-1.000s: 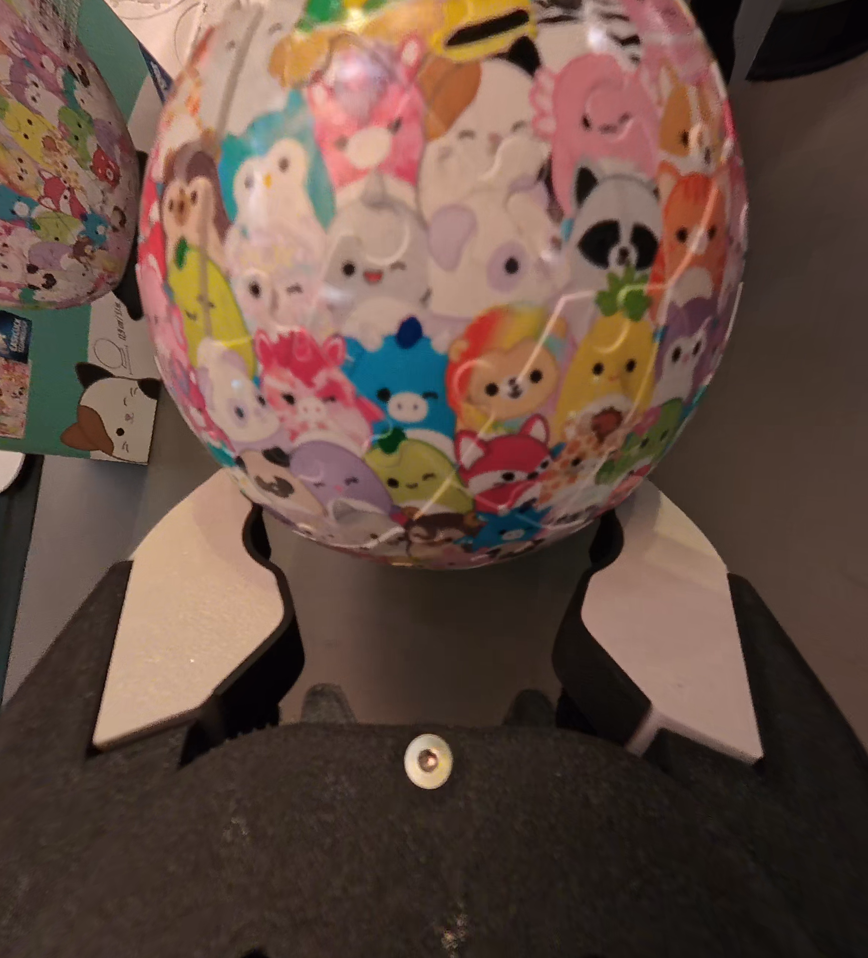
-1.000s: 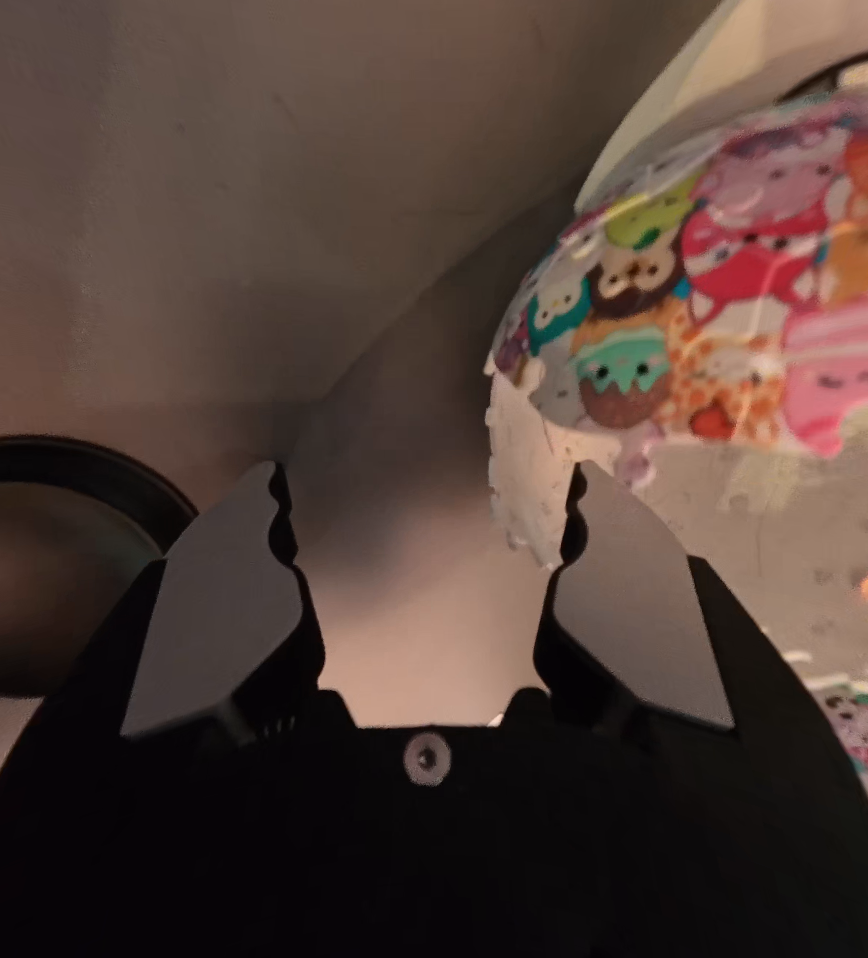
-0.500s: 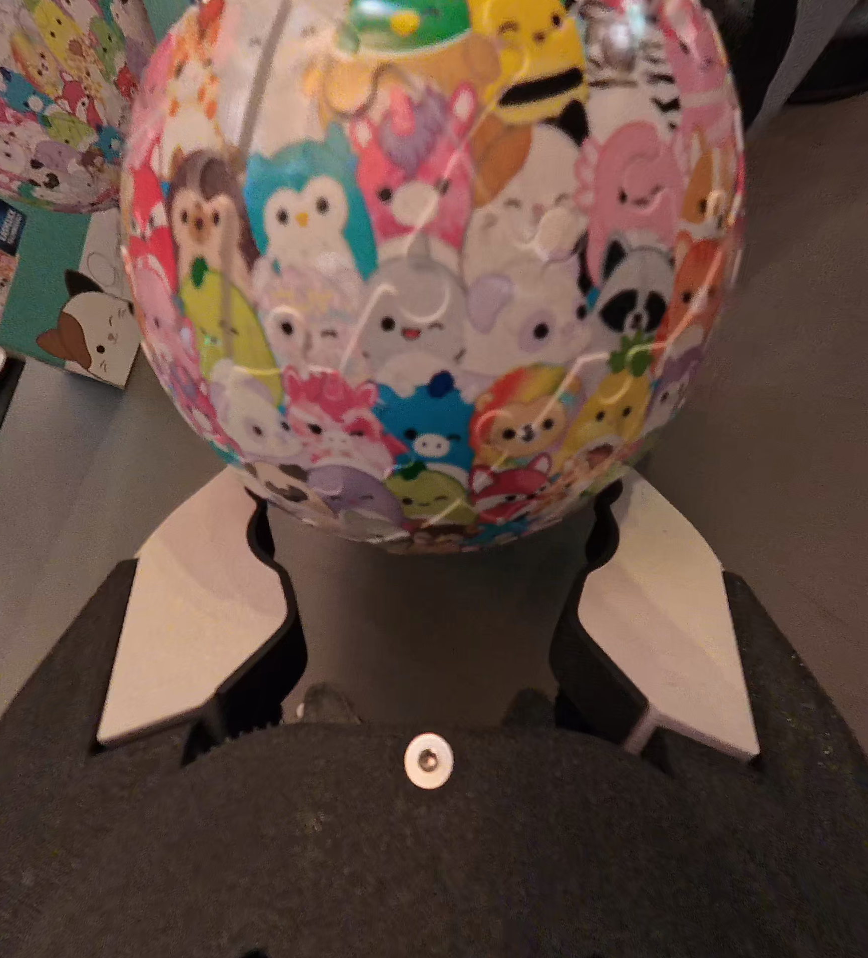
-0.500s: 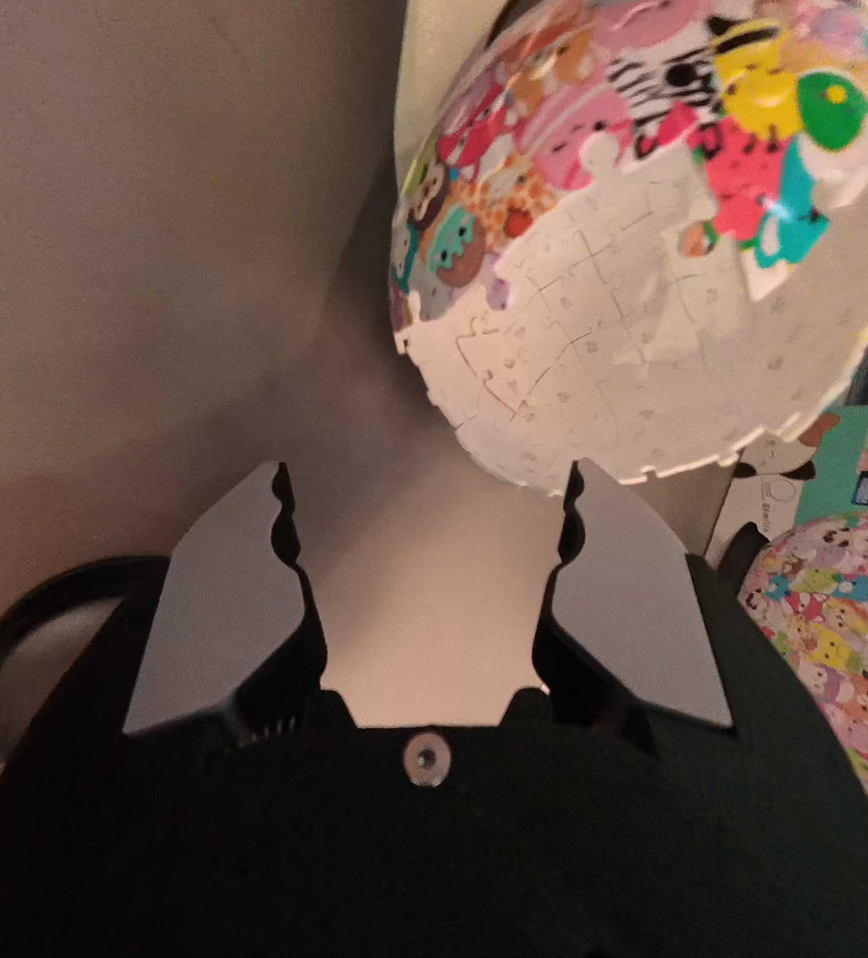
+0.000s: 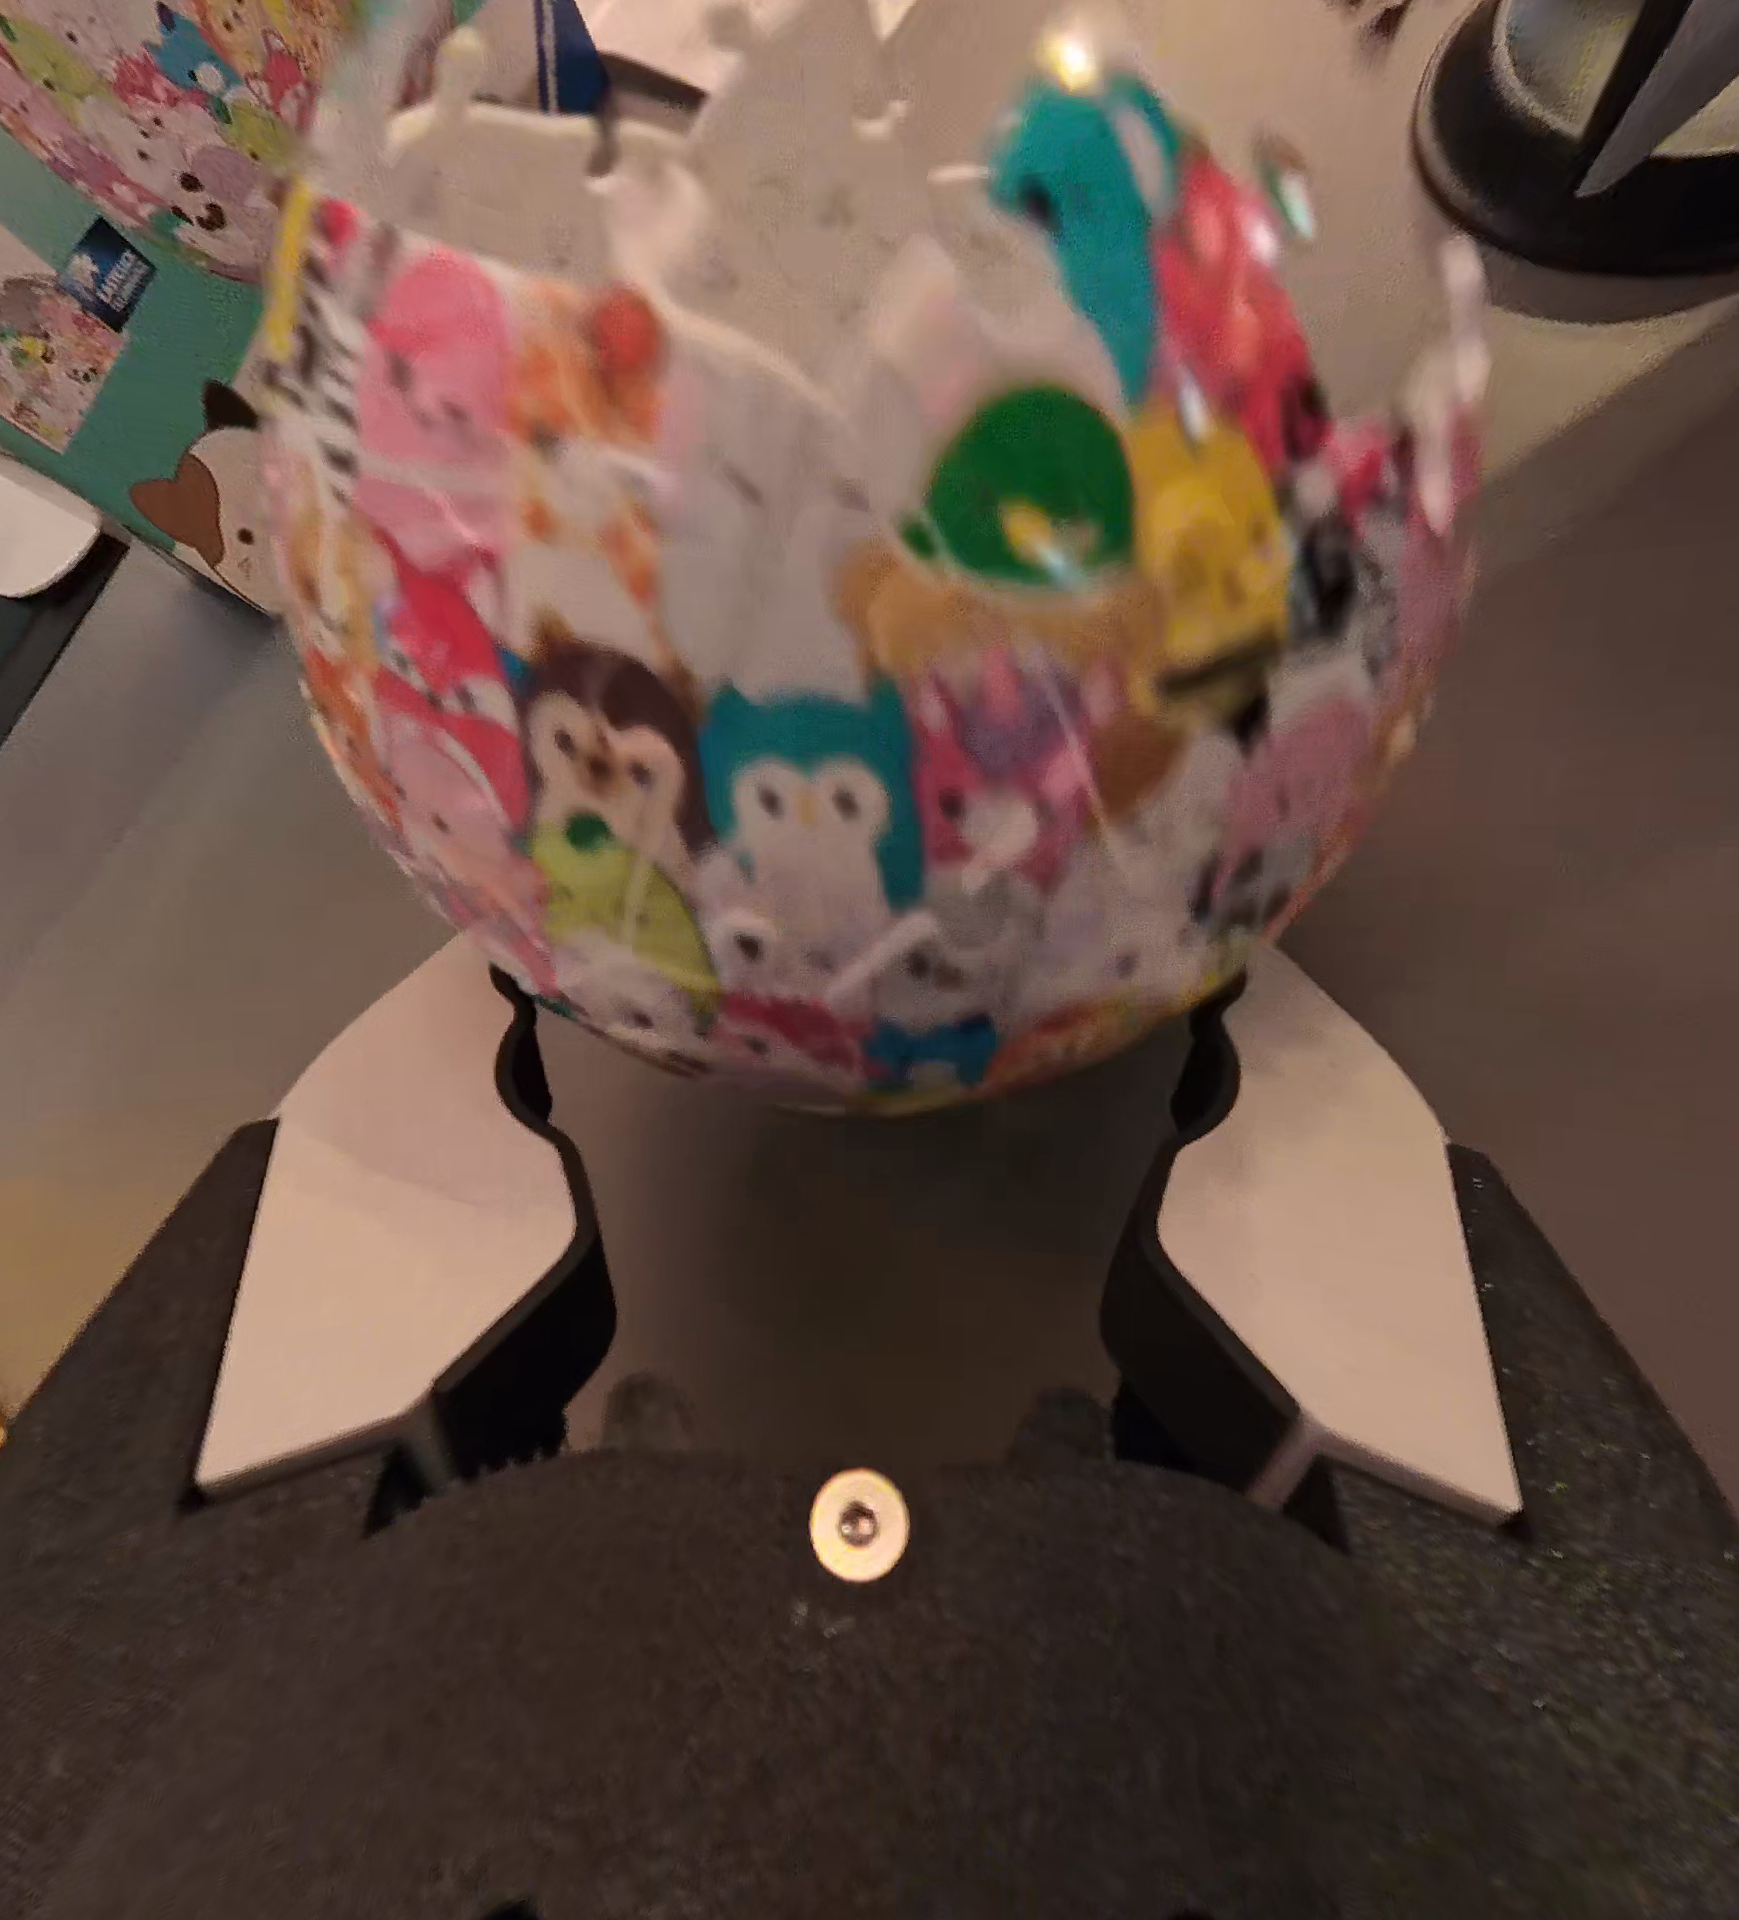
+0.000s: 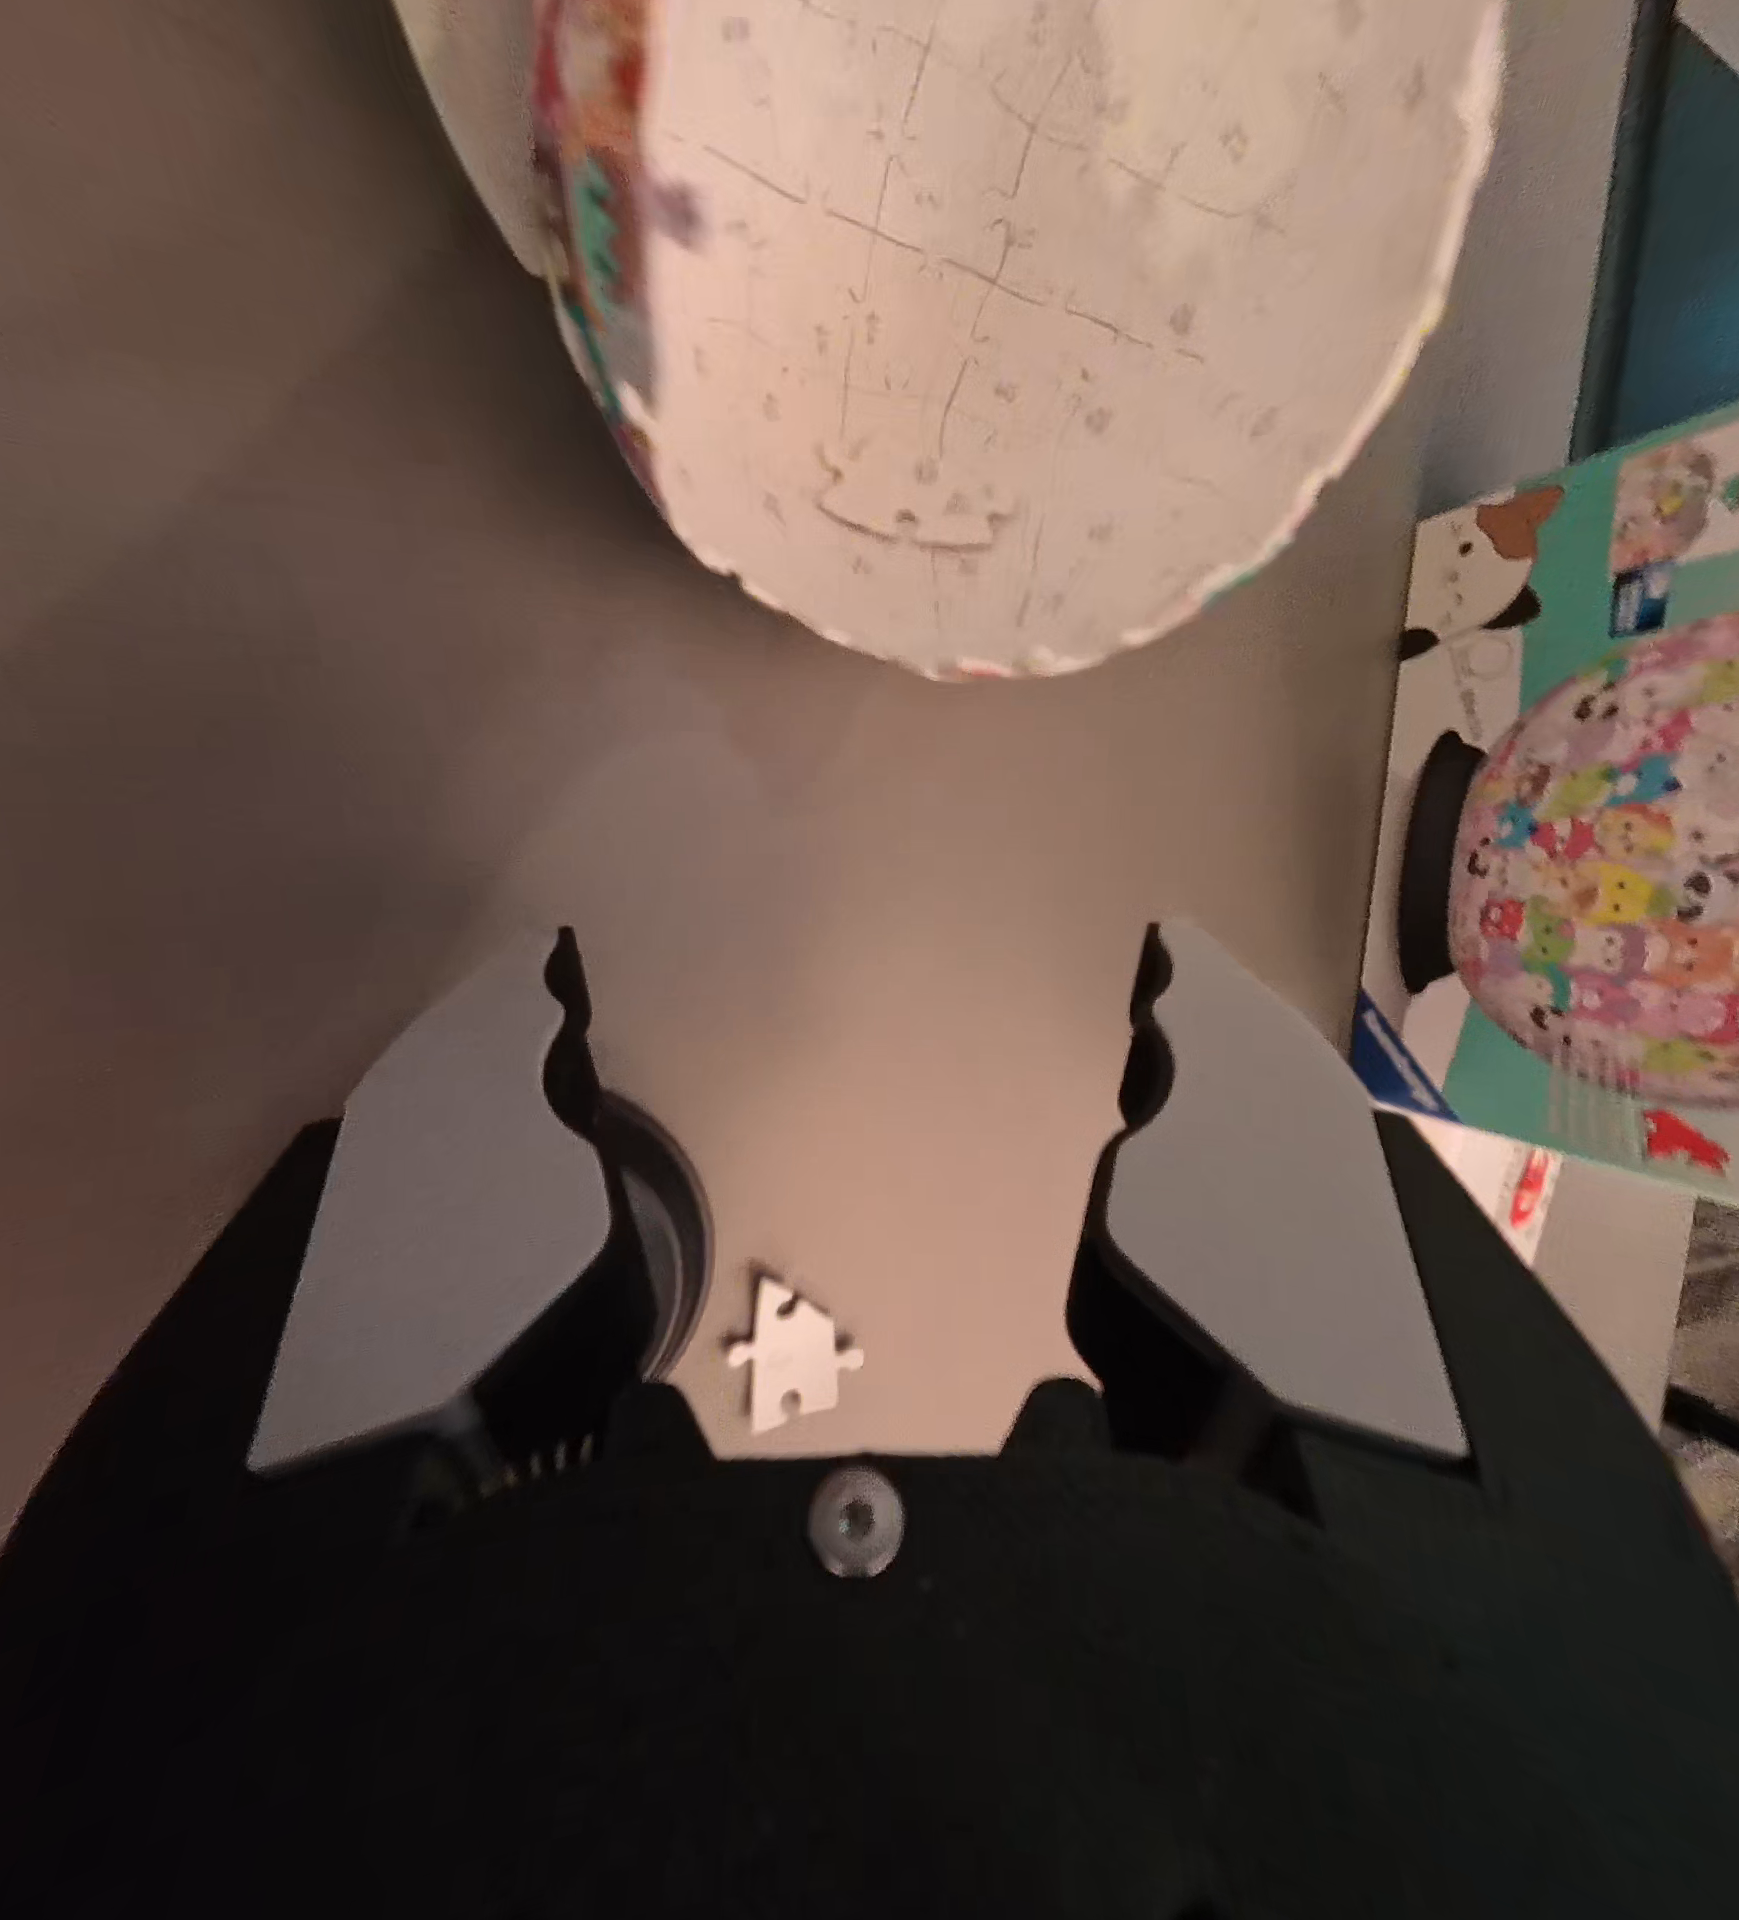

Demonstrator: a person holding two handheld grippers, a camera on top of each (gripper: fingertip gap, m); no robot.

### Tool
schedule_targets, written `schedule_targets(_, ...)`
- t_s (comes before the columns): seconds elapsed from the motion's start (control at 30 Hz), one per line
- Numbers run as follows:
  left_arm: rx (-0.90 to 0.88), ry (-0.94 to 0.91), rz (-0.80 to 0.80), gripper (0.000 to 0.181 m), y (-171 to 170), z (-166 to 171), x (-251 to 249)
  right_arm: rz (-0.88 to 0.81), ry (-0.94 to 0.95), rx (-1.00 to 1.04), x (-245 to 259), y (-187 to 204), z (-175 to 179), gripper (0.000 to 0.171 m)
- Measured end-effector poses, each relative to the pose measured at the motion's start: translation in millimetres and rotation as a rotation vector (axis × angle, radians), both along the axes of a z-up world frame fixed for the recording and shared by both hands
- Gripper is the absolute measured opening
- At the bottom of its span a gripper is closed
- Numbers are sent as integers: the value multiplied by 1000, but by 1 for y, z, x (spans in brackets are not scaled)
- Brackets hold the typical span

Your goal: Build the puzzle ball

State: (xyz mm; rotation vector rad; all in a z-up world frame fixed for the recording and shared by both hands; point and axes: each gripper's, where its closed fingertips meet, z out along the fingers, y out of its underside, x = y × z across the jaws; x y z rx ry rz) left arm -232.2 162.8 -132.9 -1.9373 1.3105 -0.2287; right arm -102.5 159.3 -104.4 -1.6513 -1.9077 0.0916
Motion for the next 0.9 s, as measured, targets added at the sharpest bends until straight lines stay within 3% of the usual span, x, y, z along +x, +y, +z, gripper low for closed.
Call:
schedule_targets(0.47,75,18,-12,118,1,-3,16,-257,1,84,53,-7,2,101)
schedule_targets(0.67,39,-30,-13,116,2,-9,21,-352,171,8,63,-7,1,101)
schedule_targets(0.9,8,-60,-71,115,2,-3,23,-360,548,-184,53,-8,23,99)
